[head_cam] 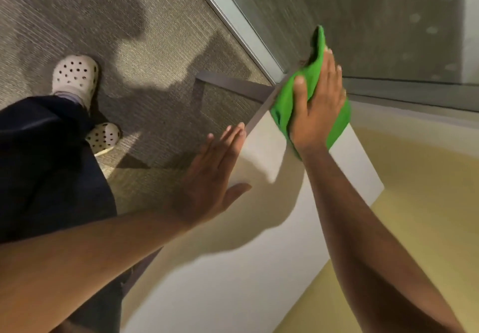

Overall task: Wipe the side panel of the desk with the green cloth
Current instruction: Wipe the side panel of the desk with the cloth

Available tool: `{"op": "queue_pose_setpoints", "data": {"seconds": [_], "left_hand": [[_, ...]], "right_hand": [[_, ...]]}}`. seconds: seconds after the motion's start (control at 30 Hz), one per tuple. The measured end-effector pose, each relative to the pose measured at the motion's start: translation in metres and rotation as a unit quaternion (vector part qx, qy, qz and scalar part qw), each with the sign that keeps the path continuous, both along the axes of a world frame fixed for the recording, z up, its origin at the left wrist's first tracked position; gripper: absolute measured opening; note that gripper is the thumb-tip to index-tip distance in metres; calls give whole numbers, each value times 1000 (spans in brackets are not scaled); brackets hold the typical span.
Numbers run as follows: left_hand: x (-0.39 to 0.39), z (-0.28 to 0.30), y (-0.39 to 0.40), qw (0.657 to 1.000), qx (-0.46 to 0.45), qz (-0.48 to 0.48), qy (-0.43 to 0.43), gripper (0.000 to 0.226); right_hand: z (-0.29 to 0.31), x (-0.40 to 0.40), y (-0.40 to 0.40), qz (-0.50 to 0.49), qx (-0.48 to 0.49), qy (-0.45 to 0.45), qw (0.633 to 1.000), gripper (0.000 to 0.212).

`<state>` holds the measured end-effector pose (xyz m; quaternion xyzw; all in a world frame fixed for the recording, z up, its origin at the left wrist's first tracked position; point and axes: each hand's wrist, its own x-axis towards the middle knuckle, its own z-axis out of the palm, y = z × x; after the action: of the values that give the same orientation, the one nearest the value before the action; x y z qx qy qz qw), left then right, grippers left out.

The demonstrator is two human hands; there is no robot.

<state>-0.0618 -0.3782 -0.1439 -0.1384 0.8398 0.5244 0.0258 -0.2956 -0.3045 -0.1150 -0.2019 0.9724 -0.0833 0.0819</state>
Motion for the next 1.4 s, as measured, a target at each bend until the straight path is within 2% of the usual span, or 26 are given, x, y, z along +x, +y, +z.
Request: {"op": "queue_pose_setpoints", "data": {"seconds": [0.07, 0.2, 0.33, 0.43, 0.53, 0.67, 0.73, 0.77, 0.9, 1.03, 1.1, 1.2, 1.3, 1.4], "left_hand": [[0, 2, -1, 1000, 12, -3, 4, 94], [1, 2, -1, 1000, -12, -1, -4, 103], [1, 1, -1, 1000, -1, -17, -21, 101], [0, -2, -1, 1000, -1, -22, -16, 100], [-1, -3, 0, 1000, 15, -18, -16, 99], [-2, -6, 3, 1000, 19, -16, -16, 101], [-2, -8, 2, 1000, 22, -17, -14, 102], [-2, -8, 2, 999, 24, -17, -13, 102], [-1, -8, 2, 999, 30, -22, -13, 103], [-2, -7, 0, 998, 46, -26, -16, 102], [-2, -6, -1, 998, 48, -21, -17, 102], [-2, -5, -1, 998, 54, -15, -16, 101], [-3, -6, 1, 998, 55, -12, -20, 101], [-2, -9, 3, 999, 41, -6, -12, 101]], "right_hand": [[-2, 1, -6, -22, -23, 13, 999, 56], [7, 41, 36, 49, -51, -35, 997, 53], [18, 92, 108, 168, 36, -85, 981, 56], [17, 74, 115, 332, 90, -70, 937, 59], [16, 34, 75, 485, 117, -23, 866, 61], [11, -3, 12, 597, 120, 20, 793, 61], [9, -17, -2, 621, 115, 25, 775, 60], [8, -25, -6, 613, 108, 27, 782, 57], [11, -56, -11, 484, 88, 28, 870, 59], [12, -30, -7, 396, 59, 25, 916, 53], [11, 7, 10, 384, 46, 16, 922, 48], [11, 52, 37, 398, 51, -20, 916, 54], [14, 45, 40, 391, 63, -25, 918, 56], [11, 25, 19, 365, 82, 6, 927, 53]]}}
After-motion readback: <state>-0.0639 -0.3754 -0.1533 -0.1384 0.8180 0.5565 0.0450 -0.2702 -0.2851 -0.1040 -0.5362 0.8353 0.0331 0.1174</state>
